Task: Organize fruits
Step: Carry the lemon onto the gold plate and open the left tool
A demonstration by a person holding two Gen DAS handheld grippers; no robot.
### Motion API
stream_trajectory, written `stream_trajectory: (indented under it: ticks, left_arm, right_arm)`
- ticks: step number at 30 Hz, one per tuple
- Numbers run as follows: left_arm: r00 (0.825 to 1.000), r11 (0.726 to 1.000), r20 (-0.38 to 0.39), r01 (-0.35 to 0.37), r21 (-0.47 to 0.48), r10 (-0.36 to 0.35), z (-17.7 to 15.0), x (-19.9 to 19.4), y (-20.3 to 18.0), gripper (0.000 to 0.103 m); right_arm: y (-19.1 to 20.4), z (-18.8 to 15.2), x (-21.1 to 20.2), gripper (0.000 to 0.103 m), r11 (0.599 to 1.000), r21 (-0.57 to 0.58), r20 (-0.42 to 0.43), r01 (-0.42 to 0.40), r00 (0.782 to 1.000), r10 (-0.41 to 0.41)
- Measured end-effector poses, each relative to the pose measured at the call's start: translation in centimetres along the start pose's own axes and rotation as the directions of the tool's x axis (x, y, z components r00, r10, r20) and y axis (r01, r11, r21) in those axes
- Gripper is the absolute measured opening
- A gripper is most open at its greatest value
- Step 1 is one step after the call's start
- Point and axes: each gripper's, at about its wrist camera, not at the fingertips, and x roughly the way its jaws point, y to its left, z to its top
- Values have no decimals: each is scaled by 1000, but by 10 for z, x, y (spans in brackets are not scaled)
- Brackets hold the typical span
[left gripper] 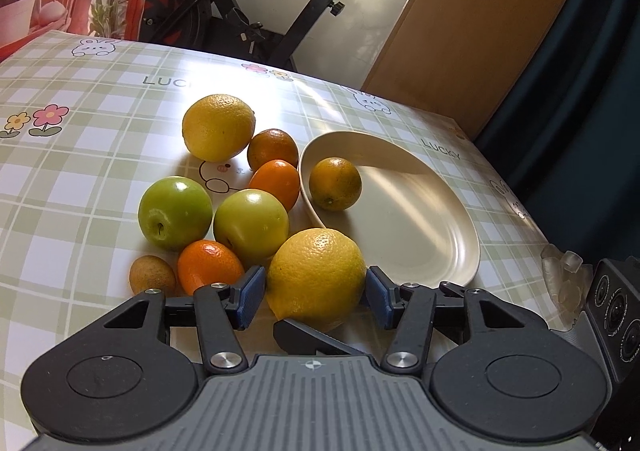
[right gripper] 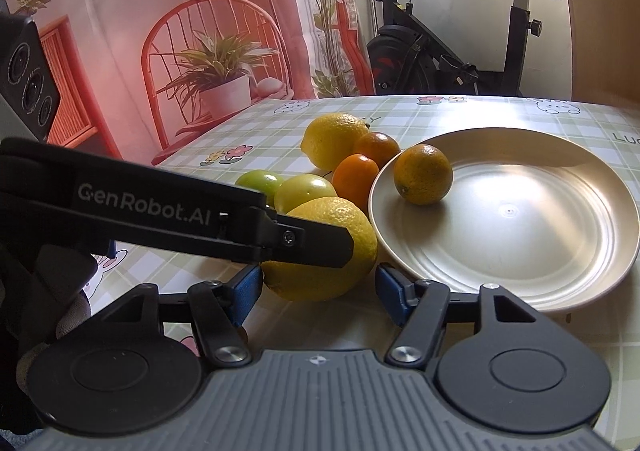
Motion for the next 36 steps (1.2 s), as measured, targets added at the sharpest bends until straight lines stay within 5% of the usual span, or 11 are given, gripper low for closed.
stream_trajectory:
  ticks: [17,36]
  left_arm:
    - [999,998,31,-36,48,34,-9,-8,-9,55]
    - [995,982,100,-37,185,18,10,-12,-41,55]
  right_arm:
    - [-5,1,-5,63,999,30,21,-39,999,38]
    - [-13,11,-28,62,998,55,163,17,986,-25]
